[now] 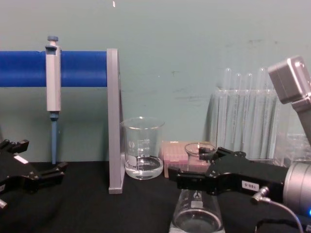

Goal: Grasp the erlenmeyer flask with one hand, shake it three times, then place it back.

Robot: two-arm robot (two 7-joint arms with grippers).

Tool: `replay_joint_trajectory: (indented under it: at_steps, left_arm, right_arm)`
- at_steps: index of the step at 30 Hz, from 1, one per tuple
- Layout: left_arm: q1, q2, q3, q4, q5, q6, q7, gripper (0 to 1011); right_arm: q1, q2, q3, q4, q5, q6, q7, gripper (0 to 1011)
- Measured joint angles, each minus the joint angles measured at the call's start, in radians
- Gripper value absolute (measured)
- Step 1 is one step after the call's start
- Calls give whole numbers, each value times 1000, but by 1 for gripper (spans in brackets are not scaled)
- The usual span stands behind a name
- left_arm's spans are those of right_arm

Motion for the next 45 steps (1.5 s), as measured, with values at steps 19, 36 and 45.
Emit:
replay_joint_trajectory:
  at_steps: [19, 36, 45]
  left_arm:
    - [0, 0, 0, 0, 0, 0, 0, 1001]
    - [0, 0, 0, 0, 0, 0, 0, 1001]
    - [0, 0, 0, 0, 0, 0, 0, 1001]
  right_arm:
    - [1, -1, 1, 3, -3, 0, -3, 913]
    - [1, -1, 1, 2, -2, 0, -3, 453]
    - [0, -1, 4, 1, 5, 0, -1, 449]
